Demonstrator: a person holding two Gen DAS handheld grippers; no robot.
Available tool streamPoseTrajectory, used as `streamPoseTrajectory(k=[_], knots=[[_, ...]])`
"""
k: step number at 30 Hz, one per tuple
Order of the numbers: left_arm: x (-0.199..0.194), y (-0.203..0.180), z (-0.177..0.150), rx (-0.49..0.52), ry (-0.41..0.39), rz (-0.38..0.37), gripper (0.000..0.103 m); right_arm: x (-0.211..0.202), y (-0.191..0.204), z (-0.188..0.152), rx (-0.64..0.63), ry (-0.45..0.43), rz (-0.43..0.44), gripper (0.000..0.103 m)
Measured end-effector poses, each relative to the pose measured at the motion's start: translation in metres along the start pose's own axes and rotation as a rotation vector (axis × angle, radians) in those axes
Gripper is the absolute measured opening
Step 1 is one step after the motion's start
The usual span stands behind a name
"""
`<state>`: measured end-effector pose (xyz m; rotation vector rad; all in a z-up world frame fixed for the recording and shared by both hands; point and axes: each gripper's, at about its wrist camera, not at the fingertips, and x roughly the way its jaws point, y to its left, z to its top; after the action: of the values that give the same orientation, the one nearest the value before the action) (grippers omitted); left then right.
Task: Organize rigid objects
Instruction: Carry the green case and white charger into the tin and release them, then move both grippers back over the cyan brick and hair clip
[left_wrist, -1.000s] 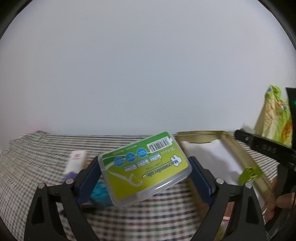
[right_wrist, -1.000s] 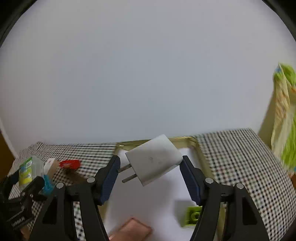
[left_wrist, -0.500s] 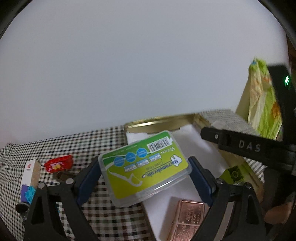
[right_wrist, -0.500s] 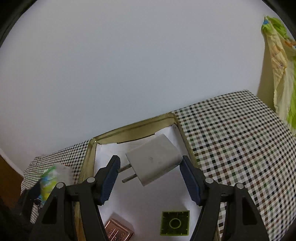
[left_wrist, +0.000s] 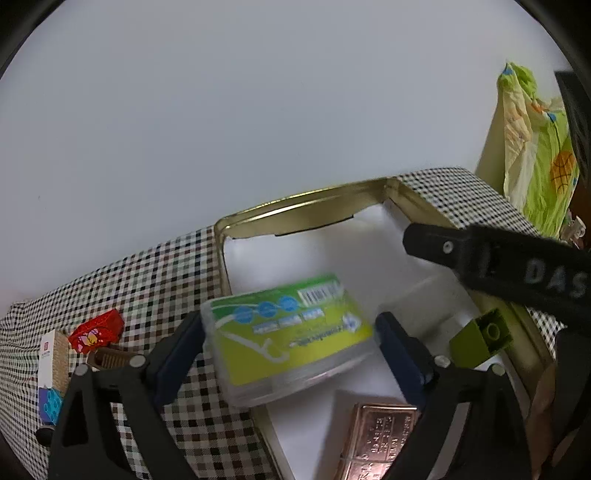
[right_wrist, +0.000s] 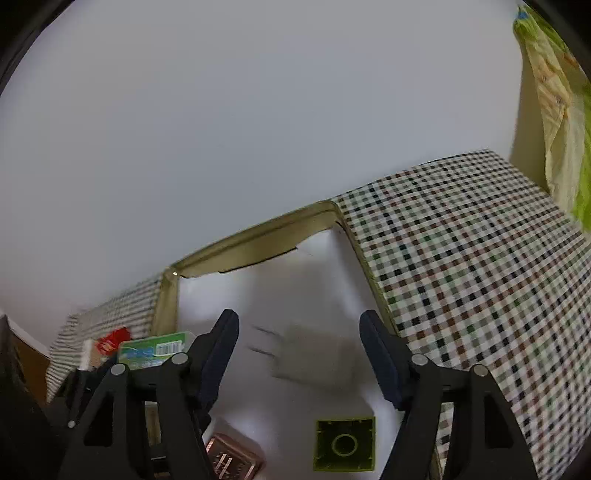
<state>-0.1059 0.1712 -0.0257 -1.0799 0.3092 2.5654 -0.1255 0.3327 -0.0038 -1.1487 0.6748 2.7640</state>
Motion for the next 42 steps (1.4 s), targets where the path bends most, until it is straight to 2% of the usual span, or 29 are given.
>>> streamPoseTrajectory(k=[1, 6, 10, 12, 15, 20, 26, 33, 42], knots=[[0.0, 0.001, 0.0, -0.003, 0.001, 0.003, 0.098, -0.001, -0.002, 0.0, 0.014, -0.003, 0.011, 0.079], [-0.006, 0.009, 0.003, -0.051, -0.018, 0.008, 0.099, -0.008, -0.015, 0.001, 0.095, -0.04, 0.046, 0.08], [-0.021, 0.029, 0.006, -0.165, -0.096, 0.023, 0.101, -0.02, -0.023, -0.001, 0.158, -0.111, 0.08, 0.08], [-0.033, 0.042, 0.003, -0.23, -0.149, 0.036, 0.102, -0.026, -0.021, -0.002, 0.156, -0.147, 0.073, 0.08], [-0.044, 0.055, -0.003, -0.277, -0.202, 0.06, 0.102, -0.034, -0.017, -0.004, 0.149, -0.195, 0.07, 0.08], [-0.052, 0.067, -0.019, -0.3, -0.233, 0.123, 0.102, -0.039, -0.012, -0.01, 0.152, -0.222, 0.076, 0.08], [-0.057, 0.08, -0.04, -0.3, -0.249, 0.221, 0.102, -0.056, -0.004, -0.018, 0.143, -0.3, 0.07, 0.08], [-0.059, 0.096, -0.06, -0.321, -0.239, 0.237, 0.102, -0.063, 0.002, -0.032, 0.15, -0.369, 0.047, 0.081], [-0.067, 0.095, -0.077, -0.26, -0.272, 0.305, 0.102, -0.067, 0.016, -0.053, 0.15, -0.423, 0.03, 0.081]])
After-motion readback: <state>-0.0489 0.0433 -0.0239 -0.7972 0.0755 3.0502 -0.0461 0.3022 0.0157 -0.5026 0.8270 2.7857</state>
